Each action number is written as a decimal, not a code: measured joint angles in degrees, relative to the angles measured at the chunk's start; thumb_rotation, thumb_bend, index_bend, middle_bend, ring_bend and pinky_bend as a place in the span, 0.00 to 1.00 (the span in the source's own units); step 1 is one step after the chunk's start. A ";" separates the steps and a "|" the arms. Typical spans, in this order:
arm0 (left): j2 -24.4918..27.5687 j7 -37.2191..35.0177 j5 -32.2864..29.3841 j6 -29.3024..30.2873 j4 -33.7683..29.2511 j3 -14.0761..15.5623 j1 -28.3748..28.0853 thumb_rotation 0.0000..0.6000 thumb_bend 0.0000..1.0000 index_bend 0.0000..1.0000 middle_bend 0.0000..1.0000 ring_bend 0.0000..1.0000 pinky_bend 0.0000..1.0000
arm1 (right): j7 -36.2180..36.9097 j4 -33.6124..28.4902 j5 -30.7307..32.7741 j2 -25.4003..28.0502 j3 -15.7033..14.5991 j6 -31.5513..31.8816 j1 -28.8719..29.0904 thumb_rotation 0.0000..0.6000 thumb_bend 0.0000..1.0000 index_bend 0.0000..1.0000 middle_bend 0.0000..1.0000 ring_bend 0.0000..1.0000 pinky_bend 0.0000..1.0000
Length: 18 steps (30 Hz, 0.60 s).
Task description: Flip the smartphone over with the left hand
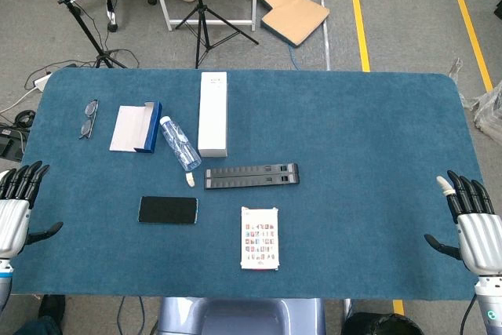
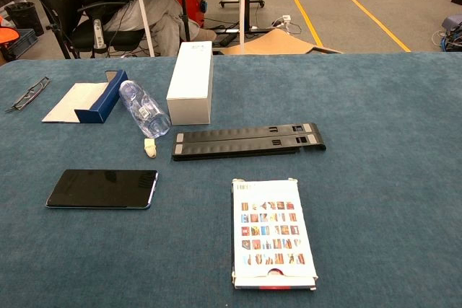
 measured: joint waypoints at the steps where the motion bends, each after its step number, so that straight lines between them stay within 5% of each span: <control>1: 0.14 -0.04 0.14 -0.29 -0.11 -0.01 0.01 1.00 0.00 0.00 0.00 0.00 0.00 | 0.00 0.01 0.02 -0.08 0.03 0.15 -0.08 1.00 0.00 0.00 0.00 0.00 0.00; 12: -1.27 1.39 1.32 -1.57 0.33 0.09 -0.05 1.00 0.01 0.00 0.00 0.00 0.00 | 1.88 -0.01 0.71 0.03 0.32 0.10 -0.26 1.00 0.00 0.00 0.00 0.00 0.00; 18: -4.88 3.30 1.76 -7.64 0.58 0.73 -2.43 1.00 0.18 0.00 0.00 0.00 0.00 | 3.47 -0.39 1.73 0.62 0.23 -1.51 -0.05 1.00 0.00 0.00 0.00 0.00 0.00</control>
